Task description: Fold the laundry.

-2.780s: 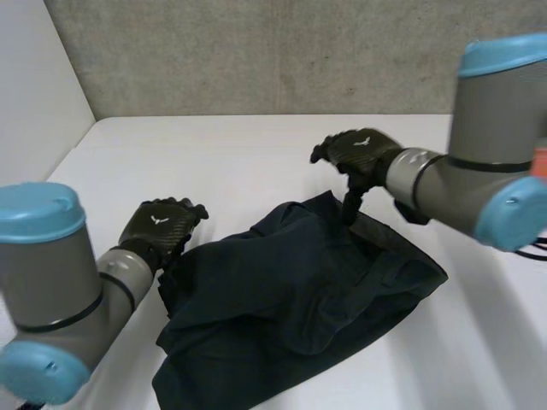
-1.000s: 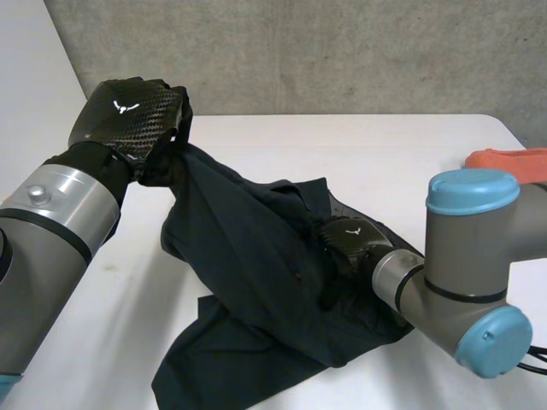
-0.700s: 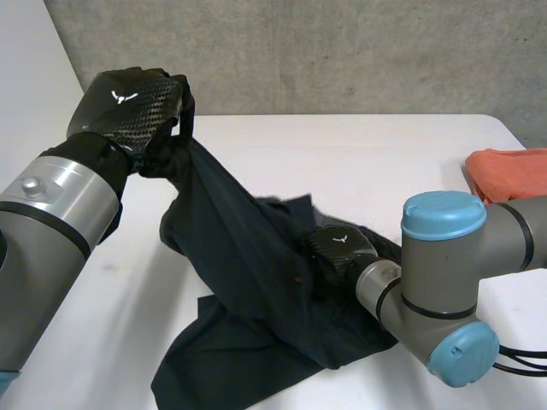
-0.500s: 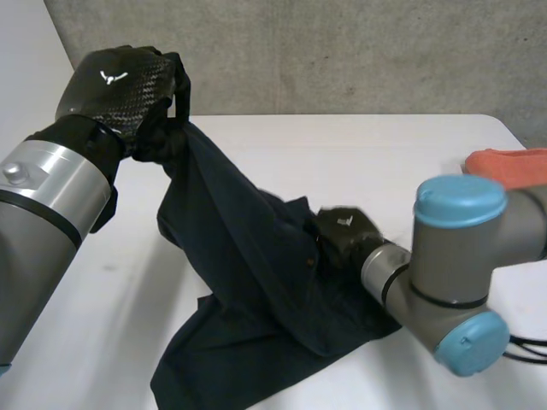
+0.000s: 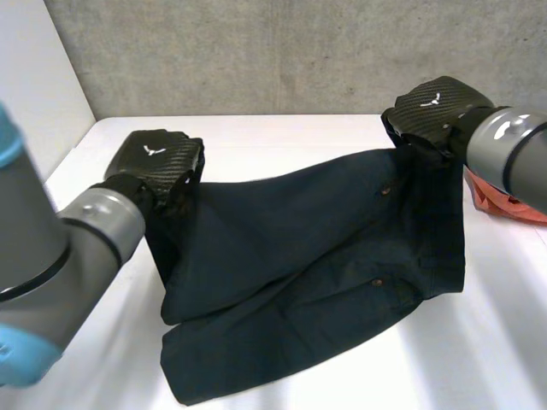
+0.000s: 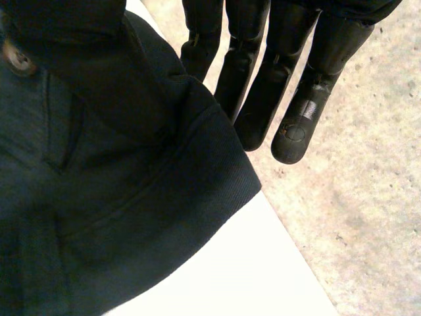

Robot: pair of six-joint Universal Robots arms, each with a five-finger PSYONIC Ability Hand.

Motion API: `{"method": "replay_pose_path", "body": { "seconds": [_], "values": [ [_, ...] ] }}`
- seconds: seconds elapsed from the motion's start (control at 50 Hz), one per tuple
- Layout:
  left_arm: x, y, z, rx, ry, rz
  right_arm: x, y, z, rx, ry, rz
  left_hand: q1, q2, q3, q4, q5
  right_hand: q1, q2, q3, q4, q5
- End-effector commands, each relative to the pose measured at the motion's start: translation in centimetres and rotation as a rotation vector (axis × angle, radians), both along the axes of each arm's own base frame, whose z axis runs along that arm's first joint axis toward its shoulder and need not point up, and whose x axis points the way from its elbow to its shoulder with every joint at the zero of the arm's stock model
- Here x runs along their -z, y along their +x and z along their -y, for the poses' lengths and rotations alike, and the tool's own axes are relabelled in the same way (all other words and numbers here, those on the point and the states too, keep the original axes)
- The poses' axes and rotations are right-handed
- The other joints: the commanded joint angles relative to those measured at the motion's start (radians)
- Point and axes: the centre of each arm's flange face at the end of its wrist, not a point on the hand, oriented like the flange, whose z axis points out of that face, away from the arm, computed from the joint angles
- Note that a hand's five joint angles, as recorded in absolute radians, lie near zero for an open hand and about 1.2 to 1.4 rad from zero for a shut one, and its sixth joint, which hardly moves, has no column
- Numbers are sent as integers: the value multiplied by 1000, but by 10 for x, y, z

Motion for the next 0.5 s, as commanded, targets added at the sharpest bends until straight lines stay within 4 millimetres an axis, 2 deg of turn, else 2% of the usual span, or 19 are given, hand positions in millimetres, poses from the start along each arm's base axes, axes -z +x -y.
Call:
{"method": "replay_pose_path", "body": {
  "seconds": [0.02,0.04,0.08,0.1,0.12,0.16,0.18,0.26,0.32,0.36,0.4,0.42,0.48,0.5],
  "values": [
    [-15,-30,61,-10,-195,-5,-4,21,60,66,-184,76,236,198,202,197,267,444,217,213,205,239],
    [-31,-36,72,-15,-271,-39,-19,26,73,77,-293,123,236,198,202,197,267,444,217,213,205,239],
    [-51,-42,83,-20,-354,-83,-38,31,84,80,-413,178,236,198,202,197,267,444,217,213,205,239],
    [-63,-44,87,-25,-399,-109,-58,34,92,83,-535,238,236,198,202,197,267,444,217,213,205,239],
    [-85,-47,92,-30,-486,-160,-68,35,95,83,-596,270,236,198,202,197,267,444,217,213,205,239],
    [-107,-48,95,-37,-574,-211,-86,38,97,81,-703,334,236,198,202,197,267,444,217,213,205,239],
    [-125,-47,95,-47,-646,-254,-100,37,98,82,-781,393,236,198,202,197,267,444,217,213,205,239],
    [-141,-50,90,-42,-726,-309,-117,36,95,79,-853,467,236,198,202,197,267,444,217,213,205,239],
    [-146,-48,84,-38,-733,-317,-113,34,90,79,-812,460,236,198,202,197,267,444,217,213,205,239],
    [-139,-44,79,-36,-703,-300,-99,32,86,83,-733,422,236,198,202,197,267,444,217,213,205,239],
    [-129,-42,76,-34,-673,-282,-87,29,84,88,-671,392,236,198,202,197,267,444,217,213,205,239],
    [-117,-41,73,-31,-639,-261,-74,28,80,90,-605,361,236,198,202,197,267,444,217,213,205,239],
    [-98,-38,70,-31,-583,-228,-51,24,73,95,-496,307,236,198,202,197,267,444,217,213,205,239],
    [-83,-37,66,-25,-540,-202,-31,21,66,101,-404,251,236,198,202,197,267,444,217,213,205,239]
  ]
}}
